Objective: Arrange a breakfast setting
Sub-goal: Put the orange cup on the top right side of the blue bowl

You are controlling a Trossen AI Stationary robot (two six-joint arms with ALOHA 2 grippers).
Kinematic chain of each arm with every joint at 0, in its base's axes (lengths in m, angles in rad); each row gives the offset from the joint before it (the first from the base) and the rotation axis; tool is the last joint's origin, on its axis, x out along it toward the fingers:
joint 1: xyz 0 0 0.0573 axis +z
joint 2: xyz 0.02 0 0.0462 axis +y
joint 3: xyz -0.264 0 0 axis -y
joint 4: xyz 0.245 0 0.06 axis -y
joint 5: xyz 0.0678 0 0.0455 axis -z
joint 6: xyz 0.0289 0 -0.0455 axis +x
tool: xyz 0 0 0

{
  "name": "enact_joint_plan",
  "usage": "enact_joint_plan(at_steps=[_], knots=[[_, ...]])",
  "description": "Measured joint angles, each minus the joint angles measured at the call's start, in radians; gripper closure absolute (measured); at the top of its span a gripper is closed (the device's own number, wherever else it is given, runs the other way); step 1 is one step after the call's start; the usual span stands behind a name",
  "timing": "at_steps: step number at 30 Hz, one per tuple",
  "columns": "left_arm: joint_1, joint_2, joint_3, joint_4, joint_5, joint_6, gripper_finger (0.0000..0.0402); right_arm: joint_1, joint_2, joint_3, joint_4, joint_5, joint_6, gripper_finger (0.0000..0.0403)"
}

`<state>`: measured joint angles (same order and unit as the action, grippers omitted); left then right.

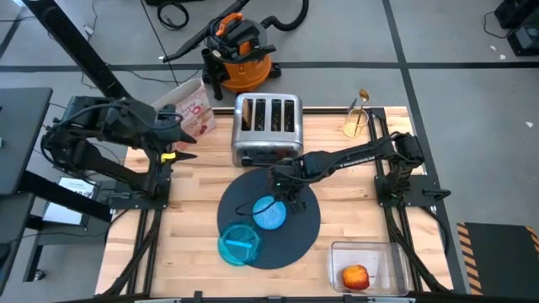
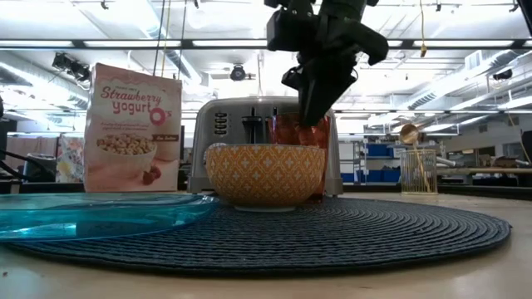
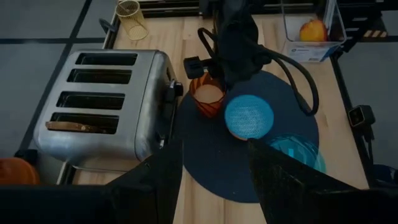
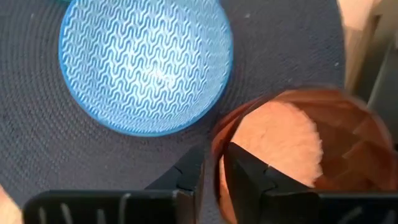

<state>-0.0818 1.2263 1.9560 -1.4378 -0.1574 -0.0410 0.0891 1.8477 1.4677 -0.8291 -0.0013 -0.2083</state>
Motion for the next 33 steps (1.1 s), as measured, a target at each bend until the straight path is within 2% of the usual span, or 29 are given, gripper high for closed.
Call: enact_joint_plan(at_steps=[9,18,23,33], knots=[[0.000,0.003,0.000,0.002,0.000,0.002,0.0219,0.000,-0.002,0.000,-0.002,0.004,0.031,0.0389],[0.000,0.003,0.000,0.003,0.000,0.000,0.0219,0.014,-0.066,0.040,-0.173,0.050,0.254,0.0390],[0.000,0.003,0.000,0.003,0.000,0.000,0.0219,0.027,-0.114,0.007,-0.258,0.091,0.383,0.0390],[0.000,0.003,0.000,0.003,0.000,-0.019,0.0219,0.046,-0.129,-0.075,-0.156,0.186,0.455,0.0390]])
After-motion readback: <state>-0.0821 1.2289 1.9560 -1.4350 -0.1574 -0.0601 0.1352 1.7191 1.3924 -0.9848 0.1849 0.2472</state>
